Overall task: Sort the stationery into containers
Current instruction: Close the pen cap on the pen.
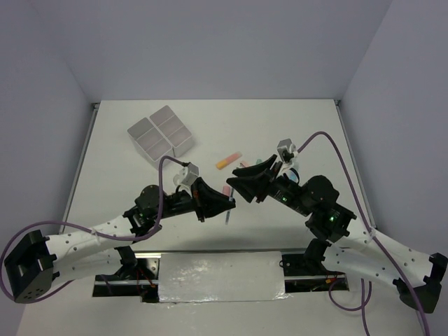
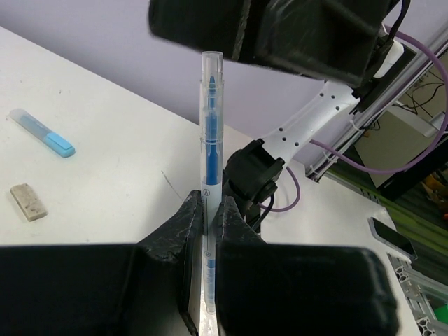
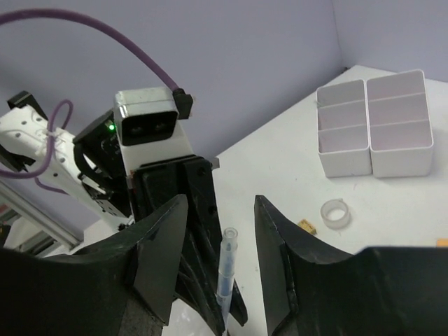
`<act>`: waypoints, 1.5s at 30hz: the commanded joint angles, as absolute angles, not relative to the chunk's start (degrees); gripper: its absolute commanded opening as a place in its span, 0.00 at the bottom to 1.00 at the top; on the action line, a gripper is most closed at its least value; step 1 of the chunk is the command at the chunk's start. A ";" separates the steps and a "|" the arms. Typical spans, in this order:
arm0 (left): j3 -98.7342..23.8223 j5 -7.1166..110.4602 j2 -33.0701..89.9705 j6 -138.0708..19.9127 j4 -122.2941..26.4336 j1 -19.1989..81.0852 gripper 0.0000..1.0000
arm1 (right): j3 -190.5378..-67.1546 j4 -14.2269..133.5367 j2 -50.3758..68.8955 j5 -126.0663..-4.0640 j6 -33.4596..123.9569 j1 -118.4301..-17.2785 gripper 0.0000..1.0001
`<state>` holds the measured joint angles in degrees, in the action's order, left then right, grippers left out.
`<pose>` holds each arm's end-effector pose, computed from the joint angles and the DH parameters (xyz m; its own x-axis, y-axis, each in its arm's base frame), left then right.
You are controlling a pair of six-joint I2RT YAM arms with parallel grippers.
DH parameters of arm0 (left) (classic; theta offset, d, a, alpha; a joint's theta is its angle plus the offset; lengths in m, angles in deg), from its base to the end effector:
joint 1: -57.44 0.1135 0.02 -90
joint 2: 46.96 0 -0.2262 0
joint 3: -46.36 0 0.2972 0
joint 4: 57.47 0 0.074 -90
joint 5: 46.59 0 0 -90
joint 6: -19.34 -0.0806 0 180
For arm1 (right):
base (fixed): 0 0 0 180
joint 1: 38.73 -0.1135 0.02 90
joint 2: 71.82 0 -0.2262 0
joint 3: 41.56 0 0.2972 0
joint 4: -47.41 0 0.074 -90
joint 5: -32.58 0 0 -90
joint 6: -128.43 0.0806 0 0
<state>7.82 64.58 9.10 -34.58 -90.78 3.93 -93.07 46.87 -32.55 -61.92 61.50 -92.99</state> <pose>0.1673 -0.2751 0.2523 -0.4324 -0.3389 -0.8356 0.8682 0.0936 -0.4873 0.1618 0.2357 0.3538 -0.2157 0.3690 -0.9040 -0.8362 0.4082 0.3662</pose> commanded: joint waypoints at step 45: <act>-4.92 65.65 4.81 -41.56 -82.13 10.95 0.00 | -78.26 36.91 -19.18 -64.63 62.96 -99.63 0.00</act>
